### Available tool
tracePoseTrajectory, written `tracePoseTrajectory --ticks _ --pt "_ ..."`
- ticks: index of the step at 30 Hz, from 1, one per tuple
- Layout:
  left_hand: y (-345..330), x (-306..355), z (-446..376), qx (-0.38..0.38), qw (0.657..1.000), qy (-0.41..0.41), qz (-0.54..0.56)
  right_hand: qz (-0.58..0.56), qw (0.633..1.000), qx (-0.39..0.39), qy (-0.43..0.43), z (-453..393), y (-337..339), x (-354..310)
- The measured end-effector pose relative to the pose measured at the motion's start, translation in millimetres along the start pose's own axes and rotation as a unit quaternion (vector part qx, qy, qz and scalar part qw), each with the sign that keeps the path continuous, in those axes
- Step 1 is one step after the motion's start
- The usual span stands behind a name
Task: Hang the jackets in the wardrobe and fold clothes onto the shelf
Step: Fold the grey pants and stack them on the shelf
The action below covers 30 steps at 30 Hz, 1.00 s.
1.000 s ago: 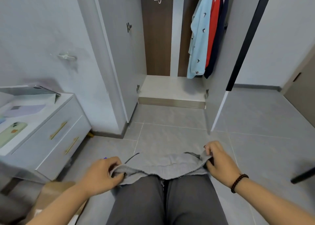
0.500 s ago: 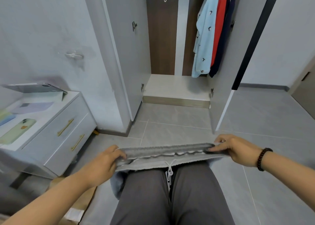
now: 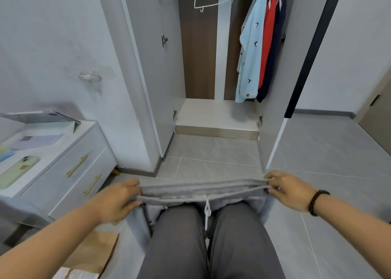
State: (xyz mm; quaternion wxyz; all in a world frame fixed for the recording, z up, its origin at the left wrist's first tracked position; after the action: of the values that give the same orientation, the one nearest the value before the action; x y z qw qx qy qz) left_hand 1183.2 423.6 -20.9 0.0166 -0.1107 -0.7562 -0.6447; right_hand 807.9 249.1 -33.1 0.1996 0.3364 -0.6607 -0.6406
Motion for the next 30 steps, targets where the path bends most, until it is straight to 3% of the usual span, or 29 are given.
tracePoseTrajectory --ticks 5,9,12,18,22,27,30 --pt "52.7 -20.5 -39.2 0.150 0.980 0.114 0.060 -0.056 0.979 0.159 -0.115 -43.6 68.9 22.1" --pt "84.2 -43.3 -71.9 0.243 0.918 0.285 0.130 -0.147 0.923 0.298 -0.192 -79.0 129.5 19.2" --pt "111.8 -46.3 -107.0 0.276 0.866 0.344 0.236 -0.179 0.892 0.343 -0.234 -111.1 170.7 18.7" --pt "161.3 -32.7 -171.6 0.316 0.775 0.377 0.397 -0.132 0.892 0.323 -0.287 -171.0 230.9 5.1" --pt "179.5 -18.7 -192.7 0.329 0.737 0.387 0.447 -0.142 0.906 0.320 -0.238 -200.3 255.6 -41.3" --pt "195.3 -0.3 -199.4 0.327 0.719 0.363 0.495 -0.255 0.917 0.272 -0.143 -227.3 272.3 -121.9" --pt "206.3 13.7 -195.5 0.294 0.705 0.302 0.569 -0.310 0.919 0.222 -0.102 -237.8 269.5 -168.1"
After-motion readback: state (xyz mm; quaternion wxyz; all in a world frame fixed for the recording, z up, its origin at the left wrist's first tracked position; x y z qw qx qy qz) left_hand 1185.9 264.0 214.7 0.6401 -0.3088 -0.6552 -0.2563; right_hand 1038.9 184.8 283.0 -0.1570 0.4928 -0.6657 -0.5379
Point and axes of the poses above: each hand's wrist, its own z-axis away from the middle knuckle, its own y-axis out of the back of the hand, x = y × z, the point moved 6 cm from there along -z, towards the middle knuckle, and after that the axes turned 14 degrees about x, right-handed, at the moved point
